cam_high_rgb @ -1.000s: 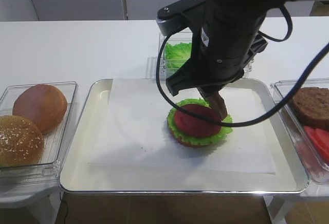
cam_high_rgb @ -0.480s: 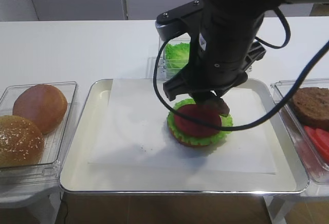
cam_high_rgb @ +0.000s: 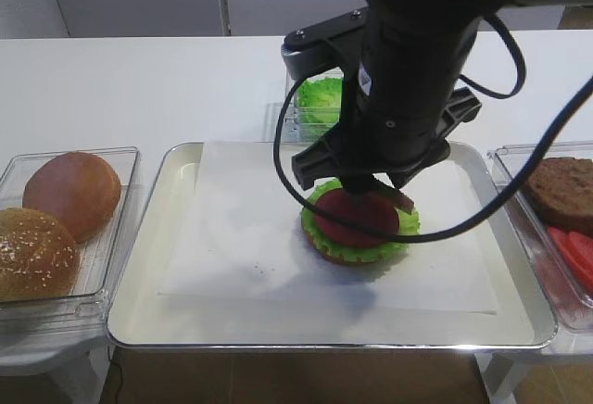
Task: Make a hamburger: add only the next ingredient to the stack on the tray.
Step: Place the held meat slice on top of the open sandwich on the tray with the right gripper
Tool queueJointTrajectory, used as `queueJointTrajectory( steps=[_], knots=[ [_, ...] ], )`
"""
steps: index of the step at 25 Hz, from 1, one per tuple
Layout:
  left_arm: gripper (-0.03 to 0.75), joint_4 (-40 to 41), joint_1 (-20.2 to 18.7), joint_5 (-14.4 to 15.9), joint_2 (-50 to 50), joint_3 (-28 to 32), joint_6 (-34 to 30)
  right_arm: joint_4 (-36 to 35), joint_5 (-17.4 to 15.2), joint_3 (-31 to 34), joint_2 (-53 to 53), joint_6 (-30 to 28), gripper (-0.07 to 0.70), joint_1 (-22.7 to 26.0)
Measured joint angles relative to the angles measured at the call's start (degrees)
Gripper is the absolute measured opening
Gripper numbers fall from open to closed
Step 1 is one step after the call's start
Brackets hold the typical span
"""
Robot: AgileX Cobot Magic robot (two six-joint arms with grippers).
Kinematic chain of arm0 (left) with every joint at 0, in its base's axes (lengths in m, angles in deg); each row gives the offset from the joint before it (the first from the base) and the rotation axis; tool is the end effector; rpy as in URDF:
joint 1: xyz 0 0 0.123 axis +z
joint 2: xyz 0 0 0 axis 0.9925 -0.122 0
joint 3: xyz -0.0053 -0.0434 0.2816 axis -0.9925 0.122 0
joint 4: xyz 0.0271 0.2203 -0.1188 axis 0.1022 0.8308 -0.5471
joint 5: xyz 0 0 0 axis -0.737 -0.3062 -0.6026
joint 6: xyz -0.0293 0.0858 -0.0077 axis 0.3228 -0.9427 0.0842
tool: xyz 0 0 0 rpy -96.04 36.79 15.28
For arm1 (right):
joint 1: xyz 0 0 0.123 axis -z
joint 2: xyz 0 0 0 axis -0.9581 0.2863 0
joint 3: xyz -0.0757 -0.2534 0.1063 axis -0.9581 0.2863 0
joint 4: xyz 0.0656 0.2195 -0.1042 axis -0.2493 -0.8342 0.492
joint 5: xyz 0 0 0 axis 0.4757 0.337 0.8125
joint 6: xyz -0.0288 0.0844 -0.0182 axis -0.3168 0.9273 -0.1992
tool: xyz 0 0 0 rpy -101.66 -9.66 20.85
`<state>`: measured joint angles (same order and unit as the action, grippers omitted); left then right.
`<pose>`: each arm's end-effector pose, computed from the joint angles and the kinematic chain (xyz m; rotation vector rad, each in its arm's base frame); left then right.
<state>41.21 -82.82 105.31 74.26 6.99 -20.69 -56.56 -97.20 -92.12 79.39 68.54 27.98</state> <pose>-0.0123 -0.0072 0.2655 0.0990 2.1588 -0.0522 0.2396 0.2189 0.2646 -0.6300 2.7624 -0.0378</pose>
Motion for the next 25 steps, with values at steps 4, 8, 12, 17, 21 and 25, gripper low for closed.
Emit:
queueJointTrajectory(
  steps=[4,8,12,17,21,25],
  knots=[
    [0.428,0.0,0.0,0.0,0.0,0.0,0.0,-1.1,-0.2,0.0,0.0,0.0,0.434,0.0],
    [0.428,0.0,0.0,0.0,0.0,0.0,0.0,-2.6,-0.2,0.0,0.0,-0.2,0.526,0.0],
    [0.428,0.0,0.0,0.0,0.0,0.0,0.0,-4.9,-0.2,0.0,0.0,-3.2,0.567,0.0],
    [0.428,0.0,0.0,0.0,0.0,0.0,0.0,-8.5,-0.2,0.0,0.0,-8.9,0.573,1.1],
    [0.428,0.0,0.0,0.0,0.0,0.0,0.0,-13.6,-0.2,0.0,-1.7,-14.2,0.573,6.3],
    [0.428,0.0,0.0,0.0,0.0,0.0,0.0,-19.3,-0.7,0.0,-5.1,-19.7,0.573,14.8]
  ],
)
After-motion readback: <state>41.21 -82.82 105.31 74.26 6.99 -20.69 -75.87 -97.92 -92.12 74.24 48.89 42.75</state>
